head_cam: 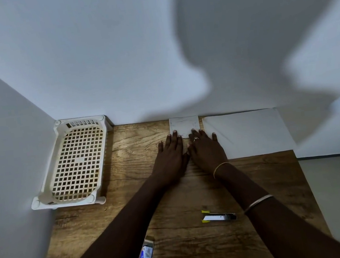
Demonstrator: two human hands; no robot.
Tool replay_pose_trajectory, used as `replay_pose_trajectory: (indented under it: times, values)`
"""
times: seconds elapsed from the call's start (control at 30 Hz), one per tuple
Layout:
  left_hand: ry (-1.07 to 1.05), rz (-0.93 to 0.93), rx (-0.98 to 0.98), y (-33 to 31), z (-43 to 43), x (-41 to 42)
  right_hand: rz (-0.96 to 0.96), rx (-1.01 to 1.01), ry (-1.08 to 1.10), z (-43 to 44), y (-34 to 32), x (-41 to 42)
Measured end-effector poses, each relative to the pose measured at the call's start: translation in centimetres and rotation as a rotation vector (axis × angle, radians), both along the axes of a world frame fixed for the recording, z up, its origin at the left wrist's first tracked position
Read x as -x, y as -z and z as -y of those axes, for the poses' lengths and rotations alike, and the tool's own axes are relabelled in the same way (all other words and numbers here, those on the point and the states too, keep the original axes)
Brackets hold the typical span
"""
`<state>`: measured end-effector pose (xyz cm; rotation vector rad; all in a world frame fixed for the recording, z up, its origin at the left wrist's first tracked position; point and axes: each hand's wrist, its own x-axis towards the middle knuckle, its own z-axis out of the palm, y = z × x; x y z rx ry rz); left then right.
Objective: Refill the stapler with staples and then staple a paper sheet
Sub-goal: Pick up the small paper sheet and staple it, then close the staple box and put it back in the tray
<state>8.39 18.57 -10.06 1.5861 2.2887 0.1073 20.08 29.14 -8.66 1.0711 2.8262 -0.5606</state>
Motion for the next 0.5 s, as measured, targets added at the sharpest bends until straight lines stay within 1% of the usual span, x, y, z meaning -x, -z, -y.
replay_pose_trajectory:
  times: [0.27,0.5]
  values:
    - [-0.031,0.050,-0.141,-1.4,1.2,-1.2,-0.097,-0.034,-0.006,0.8,-1.7,-1.7]
    - [-0.085,0.138,-0.199,-2.8,6.4,-3.9,-0.120,-0.052,0.017,4.4,-2.7,-6.1]
